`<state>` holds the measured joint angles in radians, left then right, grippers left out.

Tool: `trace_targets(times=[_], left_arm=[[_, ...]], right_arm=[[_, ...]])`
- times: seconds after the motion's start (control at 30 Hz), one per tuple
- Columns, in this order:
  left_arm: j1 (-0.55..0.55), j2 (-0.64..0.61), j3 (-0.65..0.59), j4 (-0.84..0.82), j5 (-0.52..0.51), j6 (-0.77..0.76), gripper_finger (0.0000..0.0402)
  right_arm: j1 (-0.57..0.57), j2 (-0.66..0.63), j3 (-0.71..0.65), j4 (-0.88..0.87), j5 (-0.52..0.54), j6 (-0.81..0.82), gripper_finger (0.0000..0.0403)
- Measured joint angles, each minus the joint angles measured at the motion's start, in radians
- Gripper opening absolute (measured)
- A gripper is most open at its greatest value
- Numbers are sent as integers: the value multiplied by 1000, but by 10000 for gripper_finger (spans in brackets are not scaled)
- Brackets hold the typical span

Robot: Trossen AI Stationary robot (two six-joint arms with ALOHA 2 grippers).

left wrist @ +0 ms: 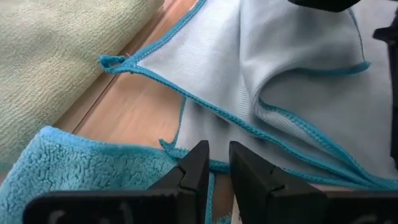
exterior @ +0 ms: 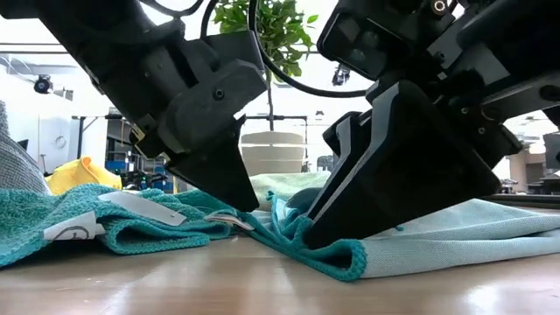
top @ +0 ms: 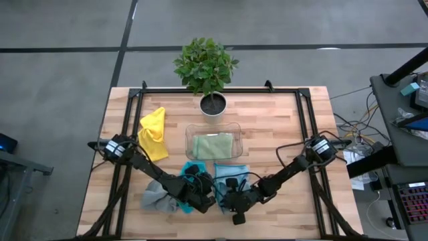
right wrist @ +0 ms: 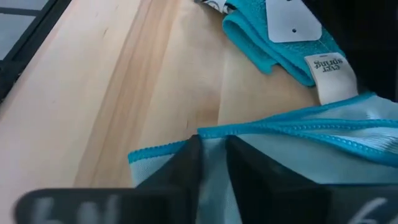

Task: Fold microfiber towels
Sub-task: Fold the light blue microfiber cloth

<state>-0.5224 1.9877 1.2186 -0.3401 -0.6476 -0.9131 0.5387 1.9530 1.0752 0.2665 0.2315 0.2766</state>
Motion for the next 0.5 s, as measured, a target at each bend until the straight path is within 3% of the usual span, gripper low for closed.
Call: trace_targets(times=[0.13, 0.5], left_arm=[[5, 0, -8, 3, -1, -4, 49], [18, 0, -50, 26, -8, -58, 49]], right_arm=[[-3, -8, 0, -6, -23, -7, 15], [2, -133, 0, -135, -35, -64, 9]])
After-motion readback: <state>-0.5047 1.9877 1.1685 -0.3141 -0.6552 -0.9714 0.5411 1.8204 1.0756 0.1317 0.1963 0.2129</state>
